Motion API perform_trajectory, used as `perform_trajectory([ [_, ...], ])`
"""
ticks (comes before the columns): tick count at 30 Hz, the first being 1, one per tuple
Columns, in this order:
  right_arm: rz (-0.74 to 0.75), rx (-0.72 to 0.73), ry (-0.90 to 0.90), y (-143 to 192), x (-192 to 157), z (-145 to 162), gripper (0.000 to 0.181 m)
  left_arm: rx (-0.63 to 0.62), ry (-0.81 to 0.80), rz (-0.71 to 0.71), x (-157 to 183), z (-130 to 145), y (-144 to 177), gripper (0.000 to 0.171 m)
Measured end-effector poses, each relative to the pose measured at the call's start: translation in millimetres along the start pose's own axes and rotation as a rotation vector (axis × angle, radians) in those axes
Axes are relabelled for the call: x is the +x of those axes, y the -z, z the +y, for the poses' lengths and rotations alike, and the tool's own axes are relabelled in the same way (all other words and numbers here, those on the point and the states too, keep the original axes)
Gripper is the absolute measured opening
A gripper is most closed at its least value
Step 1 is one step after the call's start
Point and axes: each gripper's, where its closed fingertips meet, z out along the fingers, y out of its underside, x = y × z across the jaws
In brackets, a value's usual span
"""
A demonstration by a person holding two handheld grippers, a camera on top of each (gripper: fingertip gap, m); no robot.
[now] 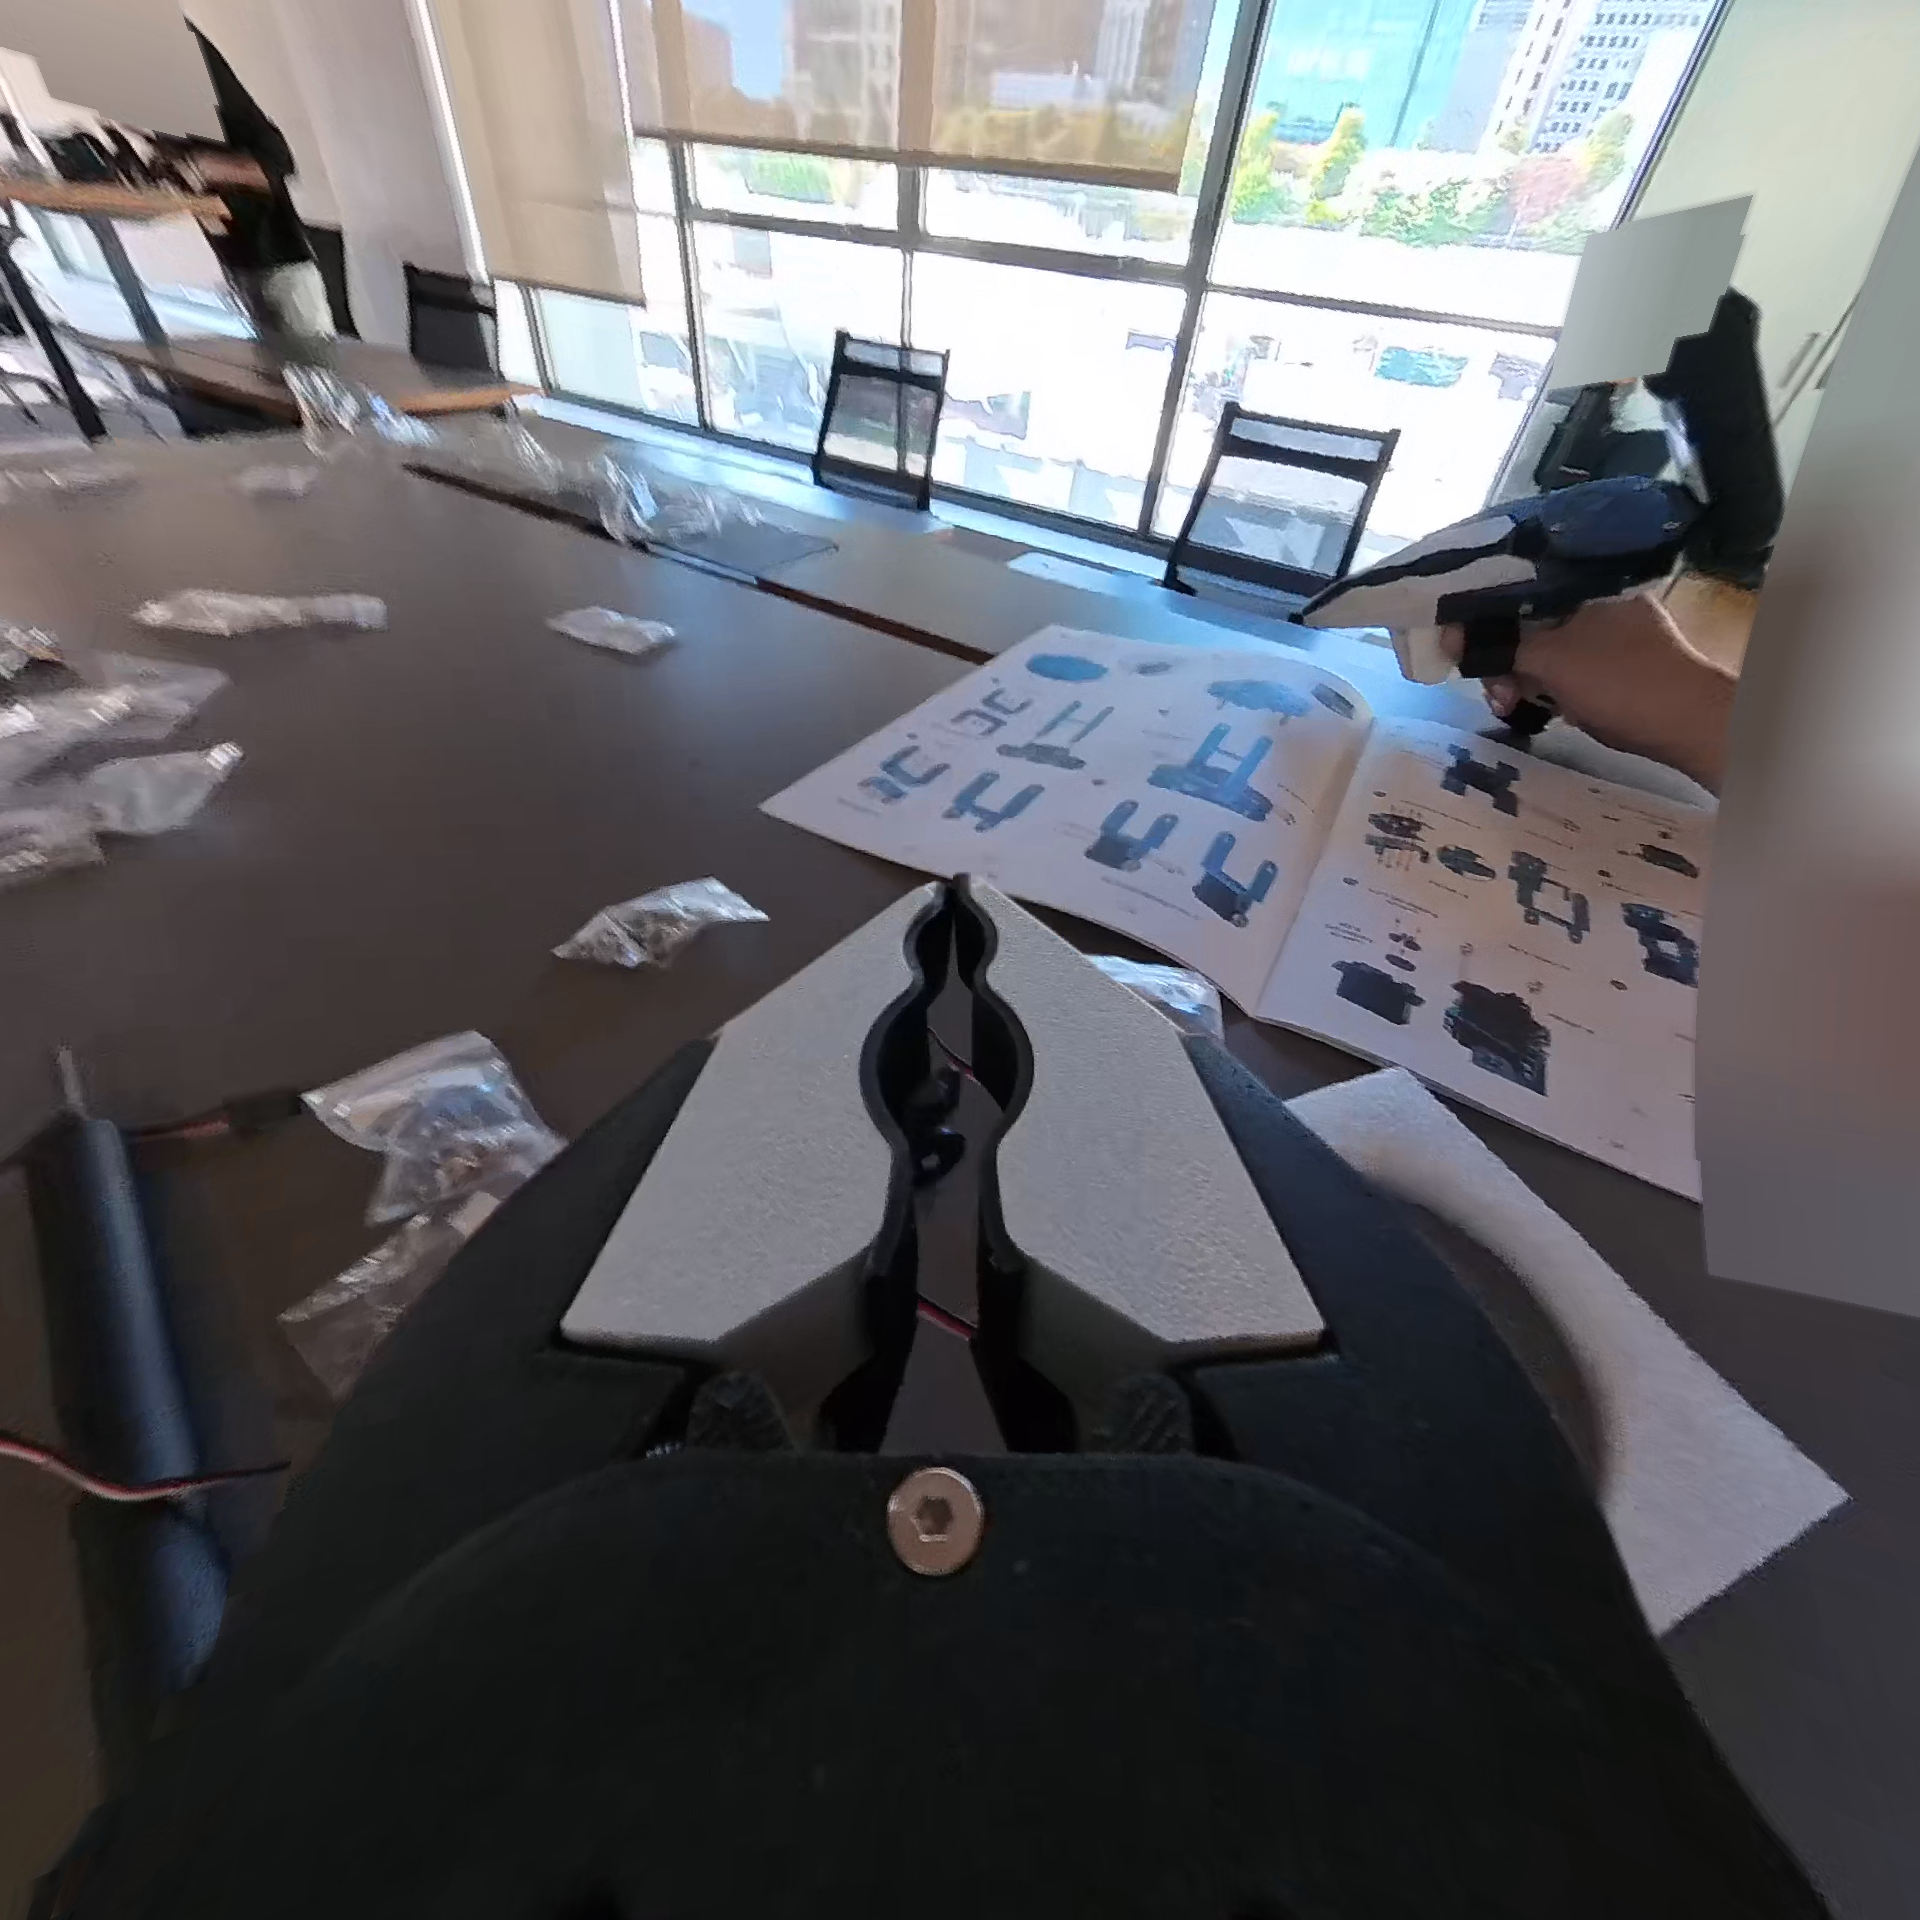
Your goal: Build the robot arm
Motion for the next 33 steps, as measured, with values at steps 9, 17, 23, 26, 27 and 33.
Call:
perform_trajectory([
  [9,0.417,0.087,0.210,56,3,-48,0.014,0.209,0.021,-0.111,-47,-57,53,0.016],
  [17,0.158,0.117,0.086,104,-294,-113,0.026,0.130,0.055,0.143,-52,-88,184,0.028],
  [23,0.199,0.316,-0.257,94,-424,-139,0.025,-0.203,-0.014,0.255,-94,-14,291,0.032],
  [26,0.251,0.304,-0.300,90,-446,-132,0.026,-0.186,0.045,0.353,-96,-14,302,0.032],
  [27,0.275,0.299,-0.300,96,-450,-133,0.027,-0.185,0.061,0.397,-92,-18,299,0.032],
  [33,0.518,0.212,-0.352,158,-424,-93,0.034,-0.224,-0.056,0.533,-63,-32,242,0.032],
])
